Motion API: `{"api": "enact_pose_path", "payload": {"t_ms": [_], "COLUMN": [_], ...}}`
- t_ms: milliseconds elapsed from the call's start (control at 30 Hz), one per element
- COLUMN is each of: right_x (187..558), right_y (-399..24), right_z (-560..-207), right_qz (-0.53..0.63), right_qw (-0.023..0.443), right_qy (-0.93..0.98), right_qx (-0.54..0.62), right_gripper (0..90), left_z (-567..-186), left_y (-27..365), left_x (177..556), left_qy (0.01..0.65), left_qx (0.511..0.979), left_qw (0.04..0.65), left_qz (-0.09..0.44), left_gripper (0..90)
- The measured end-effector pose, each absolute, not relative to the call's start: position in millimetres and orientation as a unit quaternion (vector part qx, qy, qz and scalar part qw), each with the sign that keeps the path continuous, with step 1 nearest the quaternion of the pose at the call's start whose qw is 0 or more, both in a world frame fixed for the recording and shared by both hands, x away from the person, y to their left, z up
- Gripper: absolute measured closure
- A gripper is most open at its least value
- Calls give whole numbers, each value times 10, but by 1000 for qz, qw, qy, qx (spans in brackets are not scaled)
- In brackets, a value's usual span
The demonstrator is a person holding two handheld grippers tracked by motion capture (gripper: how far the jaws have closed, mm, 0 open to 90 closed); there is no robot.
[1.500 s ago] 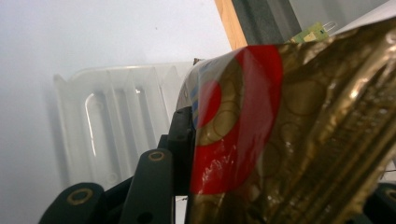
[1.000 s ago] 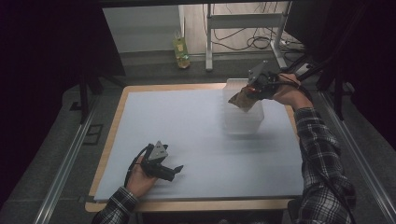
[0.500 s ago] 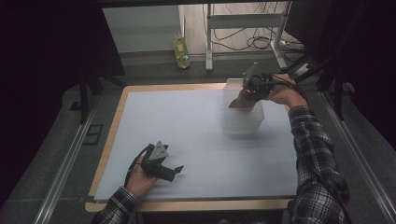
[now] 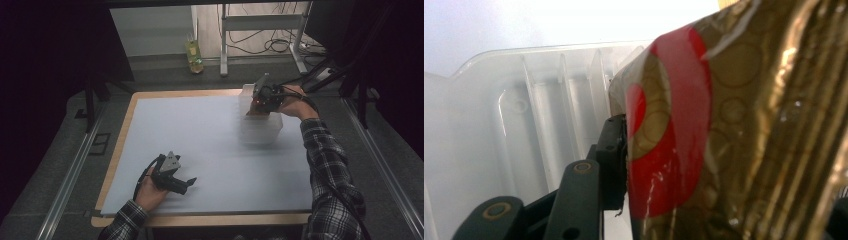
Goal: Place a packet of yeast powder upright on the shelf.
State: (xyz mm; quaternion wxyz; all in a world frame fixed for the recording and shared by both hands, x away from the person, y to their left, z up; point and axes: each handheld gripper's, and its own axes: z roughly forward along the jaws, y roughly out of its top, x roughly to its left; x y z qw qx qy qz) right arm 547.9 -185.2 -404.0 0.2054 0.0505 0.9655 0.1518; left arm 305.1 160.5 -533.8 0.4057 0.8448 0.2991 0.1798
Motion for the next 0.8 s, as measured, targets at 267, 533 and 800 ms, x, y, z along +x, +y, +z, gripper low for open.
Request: {"api": "enact_pose_path", "payload": {"t_ms": [267,533,800], "right_x": [5430,5368,5283], "right_y": [-1864,-1903,-1982], "right_z": [-3995,-3904,-3831], "right_qz": [169,202,252], "right_qw": [216,235,243], "right_qy": [960,948,932], "right_qx": [57,69,91], "right_gripper": [498,344,208], "left_z": [-5338,-5338,-5341], "left_y": [1603,1601,1590], "left_x": [3052,3055,3050], "left_qy": [299,297,298], "left_qx": [845,846,844], "left_qw": [406,405,407], "left_qz": [180,180,181], "left_gripper": [16,16,16]}}
